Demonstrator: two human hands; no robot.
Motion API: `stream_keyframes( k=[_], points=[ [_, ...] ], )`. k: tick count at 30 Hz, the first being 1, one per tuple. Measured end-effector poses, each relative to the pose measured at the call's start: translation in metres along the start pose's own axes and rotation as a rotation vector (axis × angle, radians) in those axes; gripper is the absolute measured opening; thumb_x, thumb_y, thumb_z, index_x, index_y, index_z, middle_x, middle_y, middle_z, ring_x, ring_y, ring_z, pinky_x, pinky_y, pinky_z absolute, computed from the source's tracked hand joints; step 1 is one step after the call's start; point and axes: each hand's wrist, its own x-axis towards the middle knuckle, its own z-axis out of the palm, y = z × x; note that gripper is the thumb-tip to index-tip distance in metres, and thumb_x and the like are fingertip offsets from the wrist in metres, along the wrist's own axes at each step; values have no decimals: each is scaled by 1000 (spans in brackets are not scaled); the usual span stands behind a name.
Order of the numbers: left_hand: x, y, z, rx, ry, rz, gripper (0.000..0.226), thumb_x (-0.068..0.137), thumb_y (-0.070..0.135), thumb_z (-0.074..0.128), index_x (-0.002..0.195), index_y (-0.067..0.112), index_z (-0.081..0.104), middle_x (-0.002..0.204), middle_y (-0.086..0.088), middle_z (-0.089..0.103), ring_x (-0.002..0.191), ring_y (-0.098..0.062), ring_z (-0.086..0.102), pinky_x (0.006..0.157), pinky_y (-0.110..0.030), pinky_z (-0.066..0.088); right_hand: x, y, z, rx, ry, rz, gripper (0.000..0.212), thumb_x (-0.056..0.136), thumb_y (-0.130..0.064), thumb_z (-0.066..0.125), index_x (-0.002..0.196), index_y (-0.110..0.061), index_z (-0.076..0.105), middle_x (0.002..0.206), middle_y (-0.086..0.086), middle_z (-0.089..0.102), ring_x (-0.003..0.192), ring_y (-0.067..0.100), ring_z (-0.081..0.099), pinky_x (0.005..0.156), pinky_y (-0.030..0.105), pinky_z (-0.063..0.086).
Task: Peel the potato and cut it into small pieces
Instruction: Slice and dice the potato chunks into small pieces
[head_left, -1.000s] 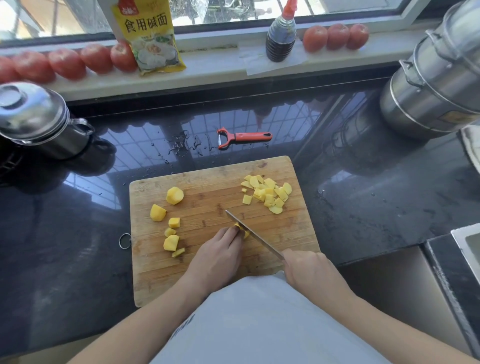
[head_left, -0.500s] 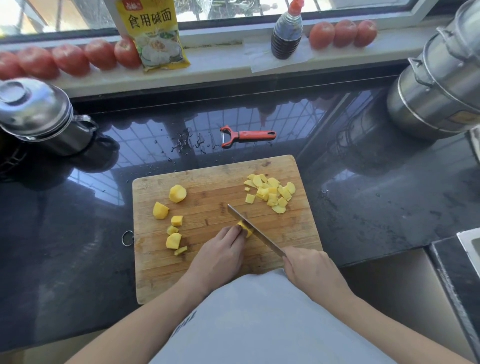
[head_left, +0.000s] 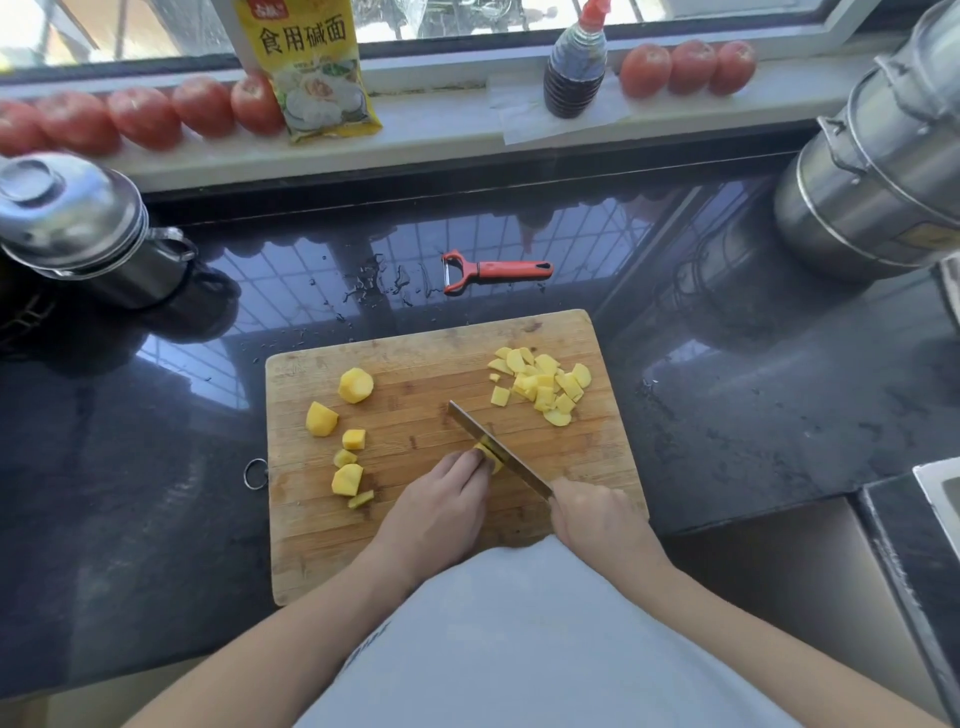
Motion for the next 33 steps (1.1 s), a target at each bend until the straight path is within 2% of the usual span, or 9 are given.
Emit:
stream_keyframes(
  k=[3,7,9,15,18,21,24,27,33],
  points=[
    [0,-1,0,13,1,5,33,91,6,63,122,-4,67,115,-13,65,104,-29,65,95,-34,54,9,-5,-4,-3,89,11,17,102,-17,42,89,-16,53,83,4,68,79,36,66,57,36,36],
    [-4,-2,6,-3,-19,-18,34,95,8,62,126,-3,65,119,-13,64,109,-29,64,94,-36,56,4,6,-10,49,203,15,21,99,-18,52,78,-17,50,66,2,62,61,34,61,52,40,45],
    [-6,-4,9,6,-36,-18,37,95,9,60,129,-4,63,120,-14,63,111,-30,63,94,-37,56,-1,8,-9,41,219,-71,22,90,-12,63,72,-16,52,56,-1,56,48,31,56,42,35,40],
    [-6,-3,11,33,-45,-11,41,94,10,57,132,-5,62,124,-16,64,111,-32,63,94,-39,56,-5,10,2,-23,110,-104,13,82,-12,59,70,-14,55,52,-2,54,43,32,55,37,39,46],
    [-5,-2,8,34,-40,-8,41,95,12,56,131,-4,63,123,-15,65,111,-30,64,94,-37,56,-10,6,-2,-80,103,-111,29,76,-8,71,65,-16,45,49,-2,50,39,30,53,36,34,37],
    [-4,-2,6,4,-31,-33,40,95,12,56,131,-2,64,123,-13,64,110,-28,64,92,-35,57,-15,-1,-10,-159,4,-55,22,95,-13,54,79,-17,39,71,3,60,69,33,65,54,35,32],
    [-4,-2,6,3,-39,-32,39,95,11,56,130,-3,65,123,-13,65,110,-28,64,92,-35,57,-11,-5,-12,-160,28,-69,27,89,-9,61,79,-17,37,72,5,61,69,31,66,54,33,31],
    [-2,-1,5,6,-33,-30,38,95,9,53,128,-3,66,122,-14,66,107,-29,66,92,-36,57,3,-16,-8,-67,-137,-10,12,99,-10,41,88,-16,40,97,12,69,90,36,66,63,35,34],
    [-4,0,1,-18,-19,-51,37,93,9,61,128,-2,66,121,-13,65,109,-27,66,92,-33,57,16,-22,-15,84,63,19,20,104,-21,40,95,-13,56,90,9,68,85,35,65,61,38,44]
  ],
)
